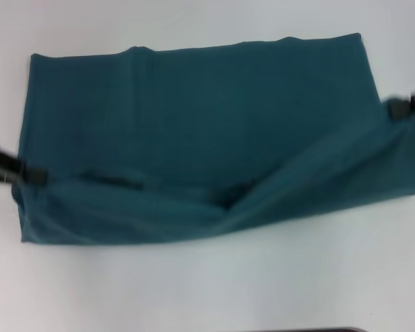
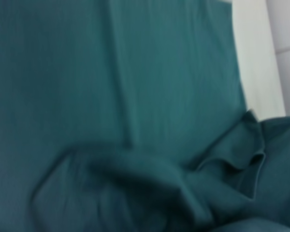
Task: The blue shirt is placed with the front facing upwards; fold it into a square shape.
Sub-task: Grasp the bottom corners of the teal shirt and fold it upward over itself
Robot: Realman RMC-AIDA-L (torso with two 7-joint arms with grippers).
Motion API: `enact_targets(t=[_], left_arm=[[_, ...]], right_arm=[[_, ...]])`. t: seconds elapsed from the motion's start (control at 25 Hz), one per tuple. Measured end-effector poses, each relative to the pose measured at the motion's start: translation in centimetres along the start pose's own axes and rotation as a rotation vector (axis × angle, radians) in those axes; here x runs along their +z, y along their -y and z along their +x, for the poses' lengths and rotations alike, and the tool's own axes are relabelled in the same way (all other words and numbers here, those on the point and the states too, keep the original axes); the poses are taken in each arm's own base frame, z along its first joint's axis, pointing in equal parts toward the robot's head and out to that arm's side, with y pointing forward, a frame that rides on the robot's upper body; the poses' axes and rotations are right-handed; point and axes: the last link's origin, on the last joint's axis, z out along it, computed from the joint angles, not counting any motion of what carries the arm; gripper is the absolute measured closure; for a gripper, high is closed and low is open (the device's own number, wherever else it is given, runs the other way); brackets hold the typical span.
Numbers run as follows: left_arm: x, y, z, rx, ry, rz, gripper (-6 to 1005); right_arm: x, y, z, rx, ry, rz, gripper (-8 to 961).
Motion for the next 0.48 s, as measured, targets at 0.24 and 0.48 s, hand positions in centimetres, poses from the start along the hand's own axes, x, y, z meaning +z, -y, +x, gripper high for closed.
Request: enact_targets(t=[0.24,0.48], left_arm=[[0.2,-1.5,4.0,0.01,-0.051,0.061,940],[0.5,-1.4,7.6,-0.019,-0.172,0.185,939]], right_arm=[[-0.9,0.8,-1.9,0.027,0.125,0.057,913],[-1.3,2.5,-2.8,0.091,0.237,0.132,912]])
